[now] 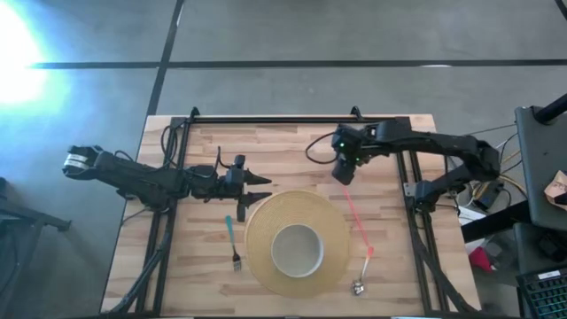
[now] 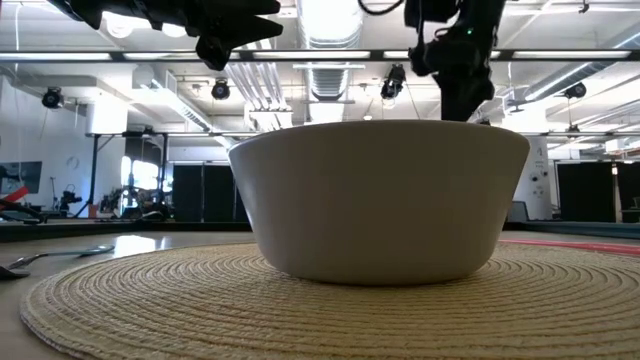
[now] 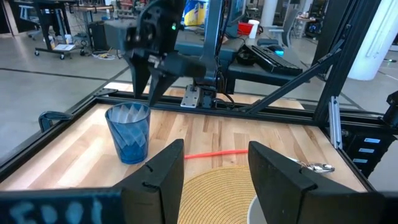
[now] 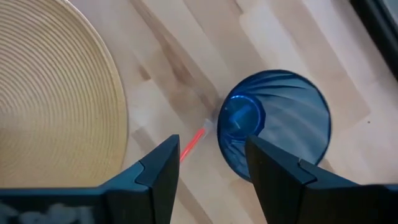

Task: Pick & Place Utensil
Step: Put the blue cup on the top right of the brown mat

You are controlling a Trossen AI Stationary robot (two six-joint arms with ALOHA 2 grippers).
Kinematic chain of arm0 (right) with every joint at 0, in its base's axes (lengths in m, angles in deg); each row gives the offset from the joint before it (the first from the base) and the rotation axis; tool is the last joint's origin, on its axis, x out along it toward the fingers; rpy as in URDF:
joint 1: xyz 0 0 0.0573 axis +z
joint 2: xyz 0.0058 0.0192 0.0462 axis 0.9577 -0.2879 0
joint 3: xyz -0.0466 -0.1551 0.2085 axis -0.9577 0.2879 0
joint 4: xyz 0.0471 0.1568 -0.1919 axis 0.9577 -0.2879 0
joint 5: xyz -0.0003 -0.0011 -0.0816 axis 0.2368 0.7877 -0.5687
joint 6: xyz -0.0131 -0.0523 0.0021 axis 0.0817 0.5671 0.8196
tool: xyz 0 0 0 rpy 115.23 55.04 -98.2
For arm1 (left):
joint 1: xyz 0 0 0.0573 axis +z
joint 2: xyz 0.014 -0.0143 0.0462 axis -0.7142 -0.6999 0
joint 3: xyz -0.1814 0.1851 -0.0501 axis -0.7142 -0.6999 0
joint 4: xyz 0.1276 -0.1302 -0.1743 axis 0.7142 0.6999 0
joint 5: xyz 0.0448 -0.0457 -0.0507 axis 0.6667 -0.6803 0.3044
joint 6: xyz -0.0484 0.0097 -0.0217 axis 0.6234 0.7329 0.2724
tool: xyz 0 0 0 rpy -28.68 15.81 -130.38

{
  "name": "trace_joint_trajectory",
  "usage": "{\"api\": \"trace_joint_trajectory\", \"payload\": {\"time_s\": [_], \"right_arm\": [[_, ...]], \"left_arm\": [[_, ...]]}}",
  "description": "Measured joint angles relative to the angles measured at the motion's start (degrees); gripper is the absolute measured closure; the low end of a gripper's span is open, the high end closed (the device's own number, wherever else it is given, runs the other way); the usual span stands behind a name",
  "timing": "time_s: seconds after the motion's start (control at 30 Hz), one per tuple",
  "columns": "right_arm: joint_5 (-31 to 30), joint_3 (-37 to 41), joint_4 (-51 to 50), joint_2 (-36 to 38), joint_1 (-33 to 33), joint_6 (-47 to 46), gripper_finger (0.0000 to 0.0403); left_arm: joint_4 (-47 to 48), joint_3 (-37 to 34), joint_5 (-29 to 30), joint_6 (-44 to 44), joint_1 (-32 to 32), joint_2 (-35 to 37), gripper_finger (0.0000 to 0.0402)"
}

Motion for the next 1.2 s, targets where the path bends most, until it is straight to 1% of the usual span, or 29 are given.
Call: {"api": "trace_joint_trajectory", "payload": {"time_s": [0.13, 0.23, 0.4, 0.6, 0.77, 0.9, 1.03, 1.2], "right_arm": [[0.0, 0.1, 0.0, -2.3, 0.0, 1.1, 0.0229], [-0.2, 0.1, 0.0, -3.8, 0.0, 2.8, 0.0225], [-0.3, 0.1, 0.0, -5.8, 0.0, 3.2, 0.0218], [-0.3, 0.2, 0.1, -7.7, 0.0, 3.4, 0.0224], [-3.2, 0.2, 0.1, -9.4, 0.0, 3.7, 0.0230], [-3.4, 0.3, 0.1, -10.0, -0.1, 4.1, 0.0230], [-3.4, 0.3, 0.1, -10.5, -0.3, 4.6, 0.0246], [-3.5, 0.4, 0.0, -11.1, -0.5, 5.1, 0.0291]], "left_arm": [[0.0, 0.0, 0.0, 0.0, 0.0, 0.0, 0.0232], [0.0, 0.0, 0.0, 0.0, 0.0, 0.0, 0.0232], [0.0, 0.0, 0.0, 0.0, 0.0, 0.0, 0.0232], [0.0, 0.0, 0.0, 0.0, 0.0, 0.0, 0.0232], [0.0, 0.0, 0.0, 0.0, 0.0, 0.0, 0.0232], [0.0, 0.0, 0.0, 0.0, 0.0, 0.0, 0.0232], [0.0, 0.0, 0.0, 0.0, 0.0, 0.0, 0.0232], [0.0, 0.0, 0.0, 0.0, 0.0, 0.0, 0.0232]]}}
